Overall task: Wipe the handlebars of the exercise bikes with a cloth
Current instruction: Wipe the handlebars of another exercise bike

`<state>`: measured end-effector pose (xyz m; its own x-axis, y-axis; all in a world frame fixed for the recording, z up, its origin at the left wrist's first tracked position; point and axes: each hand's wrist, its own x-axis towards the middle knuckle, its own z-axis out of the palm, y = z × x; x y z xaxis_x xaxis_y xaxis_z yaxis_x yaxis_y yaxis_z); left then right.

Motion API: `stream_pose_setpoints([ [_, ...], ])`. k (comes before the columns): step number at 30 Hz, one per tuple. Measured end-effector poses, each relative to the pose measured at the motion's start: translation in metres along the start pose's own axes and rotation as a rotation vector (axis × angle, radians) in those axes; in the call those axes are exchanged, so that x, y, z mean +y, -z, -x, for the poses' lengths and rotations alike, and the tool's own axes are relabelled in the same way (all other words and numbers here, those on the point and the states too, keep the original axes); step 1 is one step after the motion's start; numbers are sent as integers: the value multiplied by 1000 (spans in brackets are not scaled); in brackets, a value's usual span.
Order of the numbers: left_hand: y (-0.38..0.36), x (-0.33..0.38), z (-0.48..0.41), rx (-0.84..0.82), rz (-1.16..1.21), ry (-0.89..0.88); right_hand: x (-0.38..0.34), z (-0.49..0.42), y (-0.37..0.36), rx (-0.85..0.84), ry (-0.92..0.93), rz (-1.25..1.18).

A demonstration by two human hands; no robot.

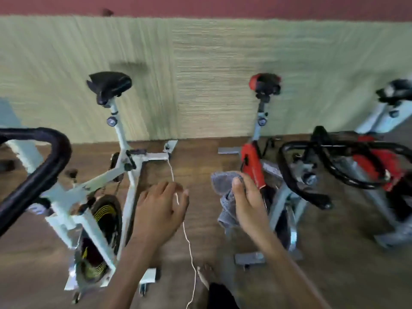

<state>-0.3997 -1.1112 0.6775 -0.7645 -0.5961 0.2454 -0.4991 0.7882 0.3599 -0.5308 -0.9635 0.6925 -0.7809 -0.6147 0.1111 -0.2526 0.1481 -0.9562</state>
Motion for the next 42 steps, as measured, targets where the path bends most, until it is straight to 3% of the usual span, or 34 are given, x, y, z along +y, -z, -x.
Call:
stream_pose_setpoints([
  [6, -52, 99, -32, -131, 161, -369, 20, 58, 85, 394, -87, 103],
  [12, -94, 166, -81, -277, 265, -593, 16, 74, 141, 696, -48, 91],
  [19, -128, 194, -132, -370, 327, -877, 26, 36, 151, 856, -76, 203],
  [23, -161, 191, -152, -448, 247, -1000, 50, 19, 126, 832, -121, 487],
  [28, -184, 190, -169, -417, 344, -1185, 68, 14, 79, 1014, -63, 886],
  [31, -191, 186, -181, -423, 377, -1281, 78, 9, 68, 1033, -6, 1134],
  [33, -194, 184, -189, -456, 403, -1364, 75, -3, 63, 1177, -62, 981],
  [36, -195, 182, -195, -460, 392, -1464, 51, -31, 52, 1532, -242, 467],
  [37, -195, 182, -196, -475, 375, -1479, 47, -37, 48, 1550, -290, 441],
  [39, -195, 181, -196, -499, 361, -1497, 49, -36, 44, 1457, -361, 772],
  [40, -196, 181, -196, -507, 361, -1508, 59, -30, 42, 1360, -351, 1021],
  [42, -198, 179, -197, -494, 357, -1532, 74, -17, 47, 1241, -243, 1187],
])
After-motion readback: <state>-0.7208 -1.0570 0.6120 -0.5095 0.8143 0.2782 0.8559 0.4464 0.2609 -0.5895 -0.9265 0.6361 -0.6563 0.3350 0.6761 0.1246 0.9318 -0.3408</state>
